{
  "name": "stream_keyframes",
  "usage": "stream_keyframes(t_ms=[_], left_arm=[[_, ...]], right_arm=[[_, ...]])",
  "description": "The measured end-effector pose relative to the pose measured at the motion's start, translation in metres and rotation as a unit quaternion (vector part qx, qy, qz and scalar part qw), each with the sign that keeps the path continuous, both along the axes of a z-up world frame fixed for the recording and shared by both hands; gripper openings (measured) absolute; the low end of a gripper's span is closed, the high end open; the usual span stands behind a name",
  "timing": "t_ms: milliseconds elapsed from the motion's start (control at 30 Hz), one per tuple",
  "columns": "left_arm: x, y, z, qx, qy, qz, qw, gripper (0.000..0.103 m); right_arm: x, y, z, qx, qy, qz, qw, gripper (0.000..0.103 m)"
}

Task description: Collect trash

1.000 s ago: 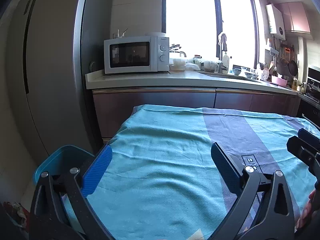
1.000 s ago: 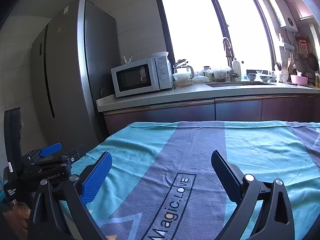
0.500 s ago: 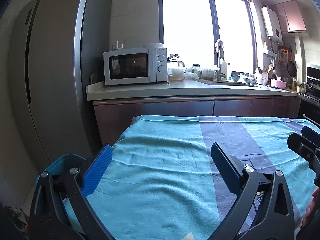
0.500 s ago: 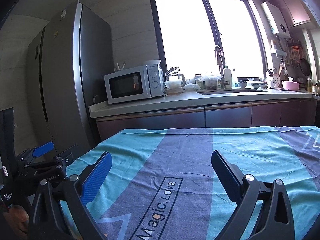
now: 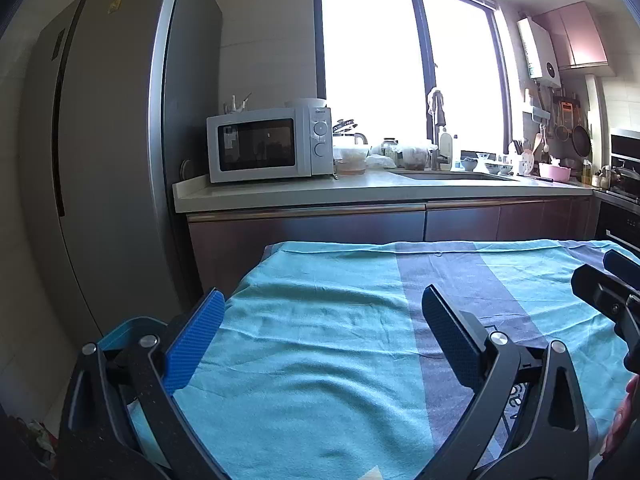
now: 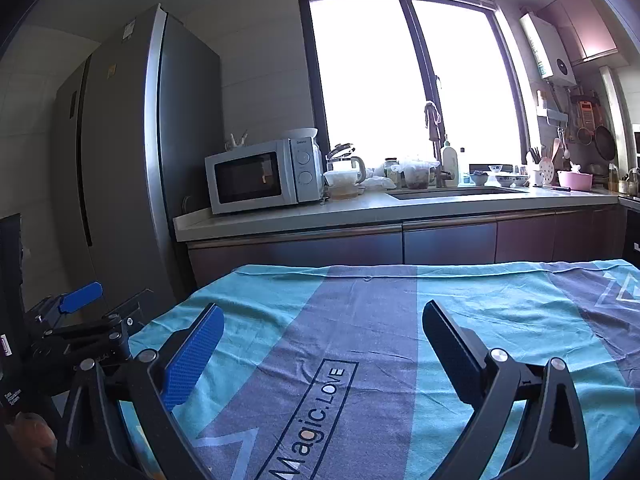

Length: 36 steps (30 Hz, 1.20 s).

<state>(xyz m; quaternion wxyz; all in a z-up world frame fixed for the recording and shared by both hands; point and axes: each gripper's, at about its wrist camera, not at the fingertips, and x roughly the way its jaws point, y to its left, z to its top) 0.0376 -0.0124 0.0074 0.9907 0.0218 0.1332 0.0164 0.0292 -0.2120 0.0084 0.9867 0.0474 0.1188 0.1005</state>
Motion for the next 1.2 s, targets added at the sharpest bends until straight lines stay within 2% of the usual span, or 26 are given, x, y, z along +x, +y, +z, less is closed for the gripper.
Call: stream_keyframes(t_ms=[1200], left_arm=[[-0.0064,0.005,0.0029,0.003,-0.009,0.002,1.0,0.097]], right_arm=[[-0.0016,-0.0007,0.0002,0.008,-0.001,-0.005,1.0,0.096]])
